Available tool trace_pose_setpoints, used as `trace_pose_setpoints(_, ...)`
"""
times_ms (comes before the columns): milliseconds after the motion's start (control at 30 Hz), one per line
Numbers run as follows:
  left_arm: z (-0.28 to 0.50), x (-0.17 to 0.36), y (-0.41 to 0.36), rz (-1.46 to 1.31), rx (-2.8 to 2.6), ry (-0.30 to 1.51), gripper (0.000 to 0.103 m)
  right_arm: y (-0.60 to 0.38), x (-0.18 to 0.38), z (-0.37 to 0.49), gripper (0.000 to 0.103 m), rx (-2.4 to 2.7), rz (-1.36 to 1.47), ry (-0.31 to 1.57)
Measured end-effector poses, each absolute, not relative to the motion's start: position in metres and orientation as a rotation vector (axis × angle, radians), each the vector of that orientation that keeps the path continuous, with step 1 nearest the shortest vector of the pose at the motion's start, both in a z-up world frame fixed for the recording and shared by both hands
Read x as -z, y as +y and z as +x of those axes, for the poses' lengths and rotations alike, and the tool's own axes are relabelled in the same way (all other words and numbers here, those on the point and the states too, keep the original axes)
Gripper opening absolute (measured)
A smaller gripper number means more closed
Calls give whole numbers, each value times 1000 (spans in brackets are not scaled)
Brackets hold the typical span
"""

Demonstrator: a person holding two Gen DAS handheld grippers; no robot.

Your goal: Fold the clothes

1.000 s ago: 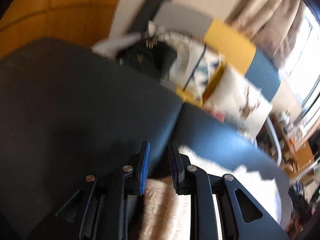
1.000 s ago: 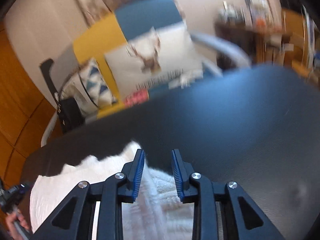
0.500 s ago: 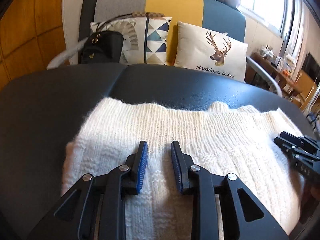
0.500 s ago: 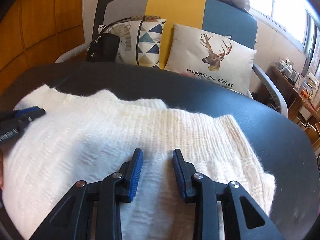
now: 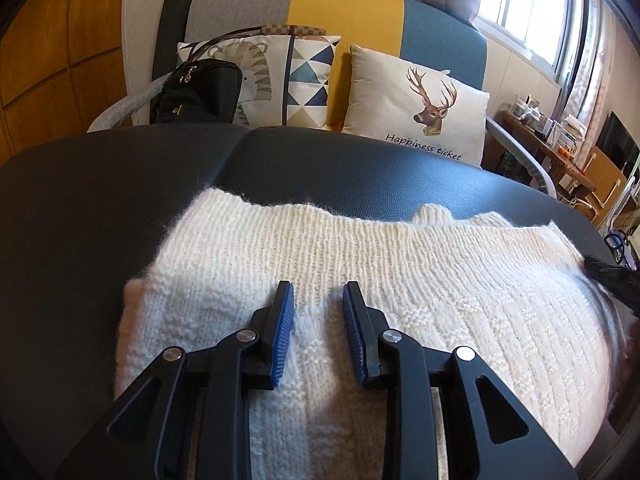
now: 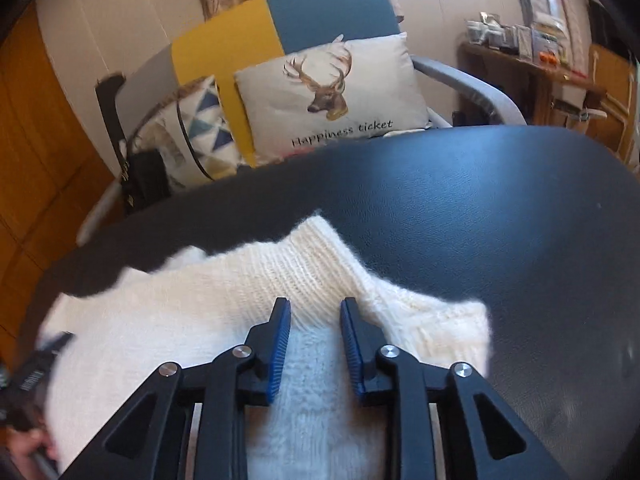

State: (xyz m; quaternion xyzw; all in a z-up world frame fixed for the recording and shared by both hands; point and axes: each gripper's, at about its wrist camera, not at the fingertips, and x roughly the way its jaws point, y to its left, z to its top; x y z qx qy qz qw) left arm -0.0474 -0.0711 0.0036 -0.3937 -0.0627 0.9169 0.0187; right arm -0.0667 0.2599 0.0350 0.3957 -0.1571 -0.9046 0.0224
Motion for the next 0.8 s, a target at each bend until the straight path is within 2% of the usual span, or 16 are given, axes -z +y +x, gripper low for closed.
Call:
trace_pose_setpoints(167, -46, -4, -71, -1219, -2847, -195, 29, 257, -60, 6, 32, 2742, 1094, -514)
trace_pose_setpoints(367, -44, -4, -73, -1209, -2838, -220, 31, 233, -28, 60, 32, 2705, 1172, -222)
trace_pose_setpoints(400, -44, -4, -73, -1207, -2835, -229, 31, 239, -23, 64, 32, 2730, 1201, -220)
trace_pose_setpoints(500, -43, -3, -74, -1204, -2828, -244, 31, 284, -12, 77, 28, 2761, 1212, -457)
trace_pose_setpoints(600, -43, -3, -72, -1208, -2834, -225, 31, 310, -7, 87, 19, 2720, 1142, -649)
trace_pose_setpoints(700, -42, -7, -66, -1225, -2840, -173, 31, 327, -11, 96, 24, 2616, 1036, -818)
trace_pose_setpoints(733, -42, -11, -61, -1238, -2841, -133, 31, 334, -16, 99, 30, 2603, 993, -842)
trace_pose_setpoints(800, -38, -23, -47, -1212, -2820, -87, 31, 344, -25, 103, 32, 2589, 941, -828)
